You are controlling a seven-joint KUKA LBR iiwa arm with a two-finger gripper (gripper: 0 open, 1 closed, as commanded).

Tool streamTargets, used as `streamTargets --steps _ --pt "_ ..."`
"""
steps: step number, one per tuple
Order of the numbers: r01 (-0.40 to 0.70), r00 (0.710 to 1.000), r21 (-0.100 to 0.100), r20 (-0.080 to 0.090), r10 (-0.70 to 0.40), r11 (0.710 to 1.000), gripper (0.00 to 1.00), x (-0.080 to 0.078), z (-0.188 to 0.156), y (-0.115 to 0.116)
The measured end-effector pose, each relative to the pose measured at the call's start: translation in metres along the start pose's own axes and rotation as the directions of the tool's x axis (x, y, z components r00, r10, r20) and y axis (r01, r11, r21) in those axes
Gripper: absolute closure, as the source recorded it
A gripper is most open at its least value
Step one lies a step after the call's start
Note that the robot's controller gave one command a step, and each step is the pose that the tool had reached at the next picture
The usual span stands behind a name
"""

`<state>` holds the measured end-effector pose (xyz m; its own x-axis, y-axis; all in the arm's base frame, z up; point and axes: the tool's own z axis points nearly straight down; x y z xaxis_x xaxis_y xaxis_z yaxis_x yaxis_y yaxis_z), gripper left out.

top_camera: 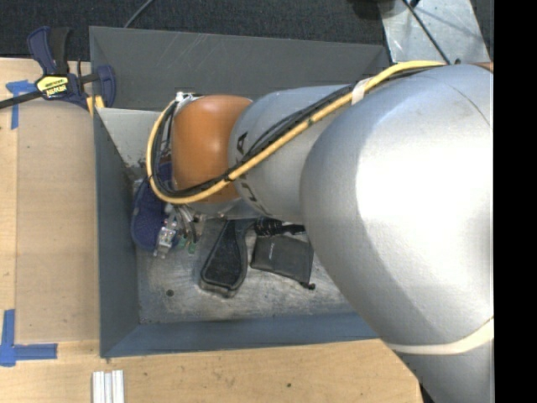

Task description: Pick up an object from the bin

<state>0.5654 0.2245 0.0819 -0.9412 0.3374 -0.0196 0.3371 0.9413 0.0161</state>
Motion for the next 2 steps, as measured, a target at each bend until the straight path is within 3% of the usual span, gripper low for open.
streamTargets --steps 2 --pt "0.012 1.0 0.017 -0.022 -0.012 1.0 1.0 -0.0002 -0.019 0.0079"
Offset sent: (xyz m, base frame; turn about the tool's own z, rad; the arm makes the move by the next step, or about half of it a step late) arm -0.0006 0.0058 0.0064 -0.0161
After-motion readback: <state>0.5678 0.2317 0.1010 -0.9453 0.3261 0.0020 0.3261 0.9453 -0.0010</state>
